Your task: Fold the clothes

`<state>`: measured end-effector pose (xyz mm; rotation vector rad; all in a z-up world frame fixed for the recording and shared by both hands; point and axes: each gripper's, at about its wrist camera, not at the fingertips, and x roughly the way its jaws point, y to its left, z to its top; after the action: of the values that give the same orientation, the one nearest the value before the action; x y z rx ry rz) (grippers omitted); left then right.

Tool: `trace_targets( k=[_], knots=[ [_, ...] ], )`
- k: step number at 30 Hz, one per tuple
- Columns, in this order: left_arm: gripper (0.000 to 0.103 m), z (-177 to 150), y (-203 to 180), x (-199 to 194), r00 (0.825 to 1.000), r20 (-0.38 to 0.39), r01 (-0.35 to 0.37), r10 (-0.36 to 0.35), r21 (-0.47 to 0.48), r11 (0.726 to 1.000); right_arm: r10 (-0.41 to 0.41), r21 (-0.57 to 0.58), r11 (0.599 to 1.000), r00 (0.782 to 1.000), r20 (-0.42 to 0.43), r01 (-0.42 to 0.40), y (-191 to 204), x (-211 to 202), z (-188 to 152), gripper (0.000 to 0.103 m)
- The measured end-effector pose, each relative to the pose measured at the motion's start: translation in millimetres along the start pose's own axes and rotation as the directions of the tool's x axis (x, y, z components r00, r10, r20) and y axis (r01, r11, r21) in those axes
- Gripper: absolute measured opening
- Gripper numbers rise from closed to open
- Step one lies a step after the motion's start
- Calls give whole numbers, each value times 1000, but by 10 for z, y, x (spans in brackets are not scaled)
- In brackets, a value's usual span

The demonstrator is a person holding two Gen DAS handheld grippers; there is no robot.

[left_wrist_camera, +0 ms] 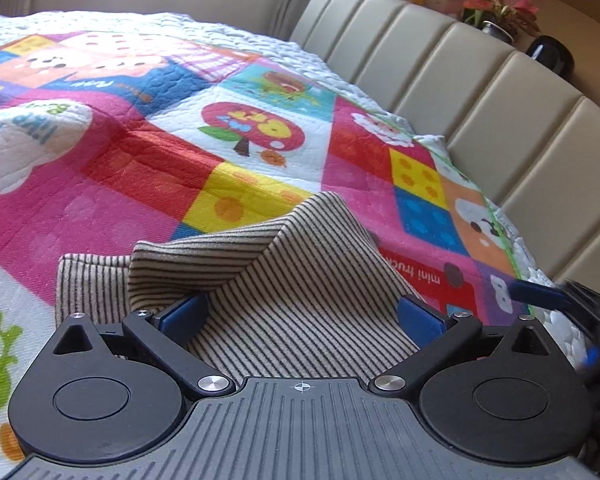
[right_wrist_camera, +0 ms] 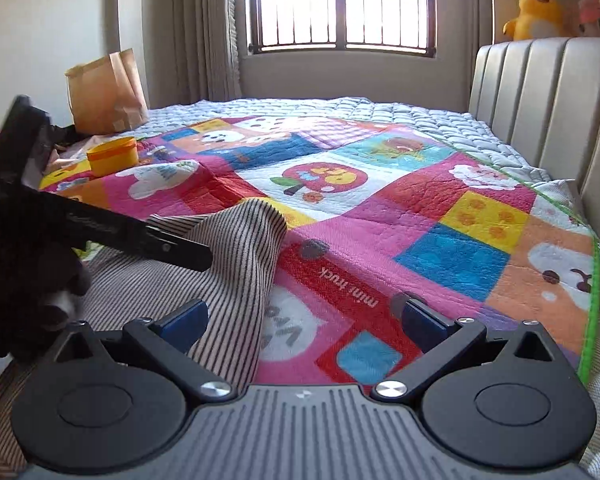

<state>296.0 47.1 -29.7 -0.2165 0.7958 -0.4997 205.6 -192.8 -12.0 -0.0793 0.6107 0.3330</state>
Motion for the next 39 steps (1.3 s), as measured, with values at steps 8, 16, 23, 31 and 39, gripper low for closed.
trace_targets(
  k=[8,16,23,31,39],
  knots=[
    [103,-34,32,-14,1000,17,24,-24,12,1000,-13,44,999,997,-81,17,-30,337,-134,103],
    [103,-164,-10,-192,999,27,-38,37,21,999,-92,-27,995,996,-21,92,138,265,-210,103],
    [103,-911,-177,-944,984,9,-176,176,136,975,-57,14,998,998,20,57,115,-112,-275,103],
    [103,-1433,-162,-1400,958,20,-287,287,109,952,-60,-219,974,998,21,63,449,-690,-709,103],
    [103,-1509,-175,-1578,957,19,-289,288,43,956,134,-299,948,988,71,-107,727,-1287,-626,82]
  ],
)
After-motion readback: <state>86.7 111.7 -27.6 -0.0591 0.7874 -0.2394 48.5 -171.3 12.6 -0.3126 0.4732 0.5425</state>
